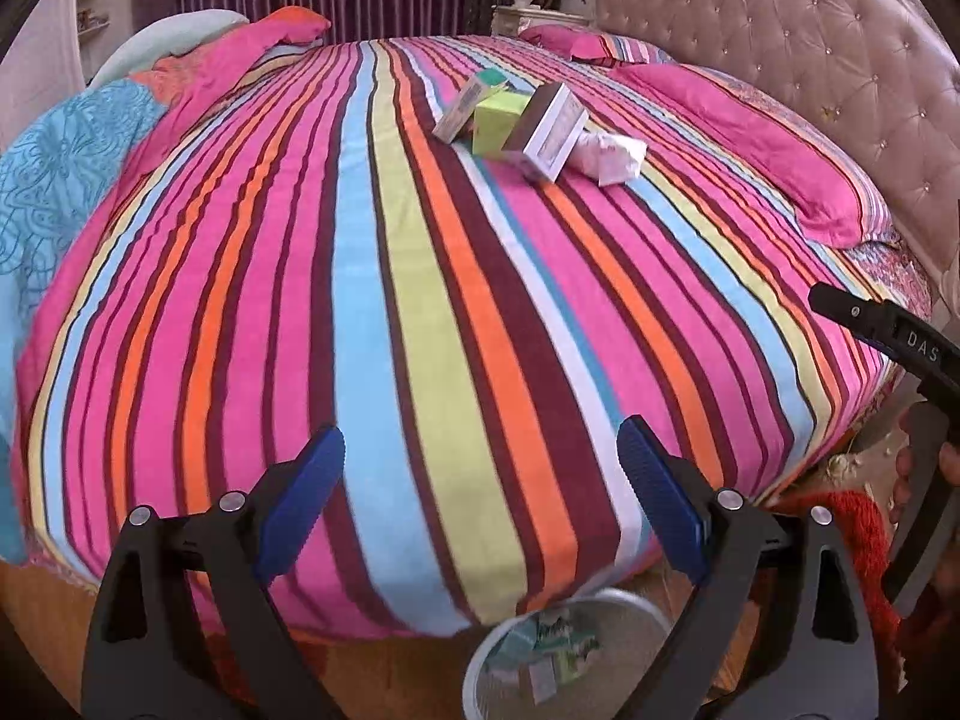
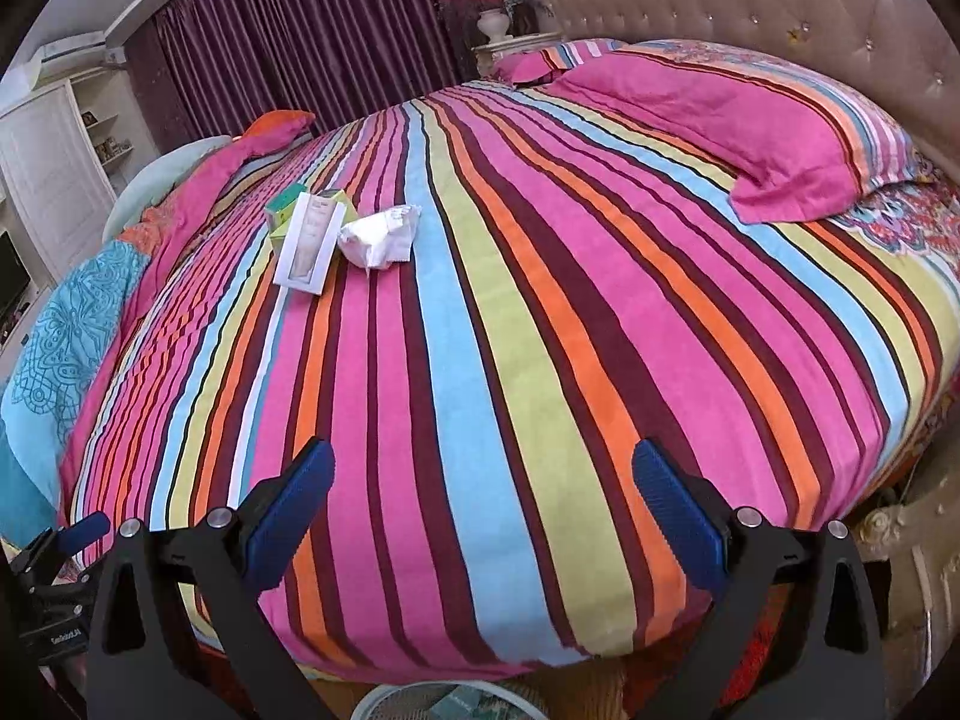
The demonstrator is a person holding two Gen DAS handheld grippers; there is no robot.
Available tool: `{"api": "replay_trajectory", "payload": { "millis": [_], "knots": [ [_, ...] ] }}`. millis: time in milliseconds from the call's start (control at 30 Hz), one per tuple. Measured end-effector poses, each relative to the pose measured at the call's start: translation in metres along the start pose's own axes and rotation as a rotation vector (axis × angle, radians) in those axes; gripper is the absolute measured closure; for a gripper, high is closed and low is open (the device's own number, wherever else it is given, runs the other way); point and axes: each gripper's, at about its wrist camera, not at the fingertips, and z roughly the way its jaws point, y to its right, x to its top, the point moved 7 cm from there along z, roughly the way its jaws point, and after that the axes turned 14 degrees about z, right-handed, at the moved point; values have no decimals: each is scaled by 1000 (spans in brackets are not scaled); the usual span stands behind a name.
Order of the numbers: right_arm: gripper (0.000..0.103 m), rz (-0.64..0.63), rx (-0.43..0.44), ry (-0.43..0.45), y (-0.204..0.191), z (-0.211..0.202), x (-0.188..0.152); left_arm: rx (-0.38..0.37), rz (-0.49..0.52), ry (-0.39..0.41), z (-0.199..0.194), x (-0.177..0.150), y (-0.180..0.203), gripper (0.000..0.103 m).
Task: Collect trash
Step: 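Move both tools back from the wastebasket toward the remaining items on the bed, then grasp the white cosmetic box with the left tool while the right tool grasps the white tissue bag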
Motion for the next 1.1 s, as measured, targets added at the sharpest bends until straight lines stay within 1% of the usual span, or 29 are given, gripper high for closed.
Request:
{"api": "replay_trajectory", "payload": {
  "millis": [233, 300, 400, 533, 667, 800, 967, 1100],
  "knots": [
    [8, -32, 7, -6, -5, 23, 20, -28, -30, 9, 25, 21, -3, 13],
    [8, -47, 6, -11, -8, 31, 27, -35, -41, 18, 33, 31, -5, 13],
    [8, -59, 29, -21, -17, 41, 38, -46, -48, 35, 44, 50, -9, 13],
    [8, -99, 76, -35, -38, 54, 54, -58, -10, 55, 62, 81, -13, 13],
    [8, -168, 93, -46, -60, 71, 68, -87, 15, 63, 79, 105, -21, 13],
    [8, -222, 83, -48, -73, 93, 80, -116, 32, 75, 97, 130, -27, 13],
    [8, -269, 65, -88, -83, 120, 87, -131, 65, 53, 126, 154, -30, 13],
    [8, -312, 82, -125, -93, 133, 88, -155, 95, 46, 143, 171, -27, 13]
  ]
}}
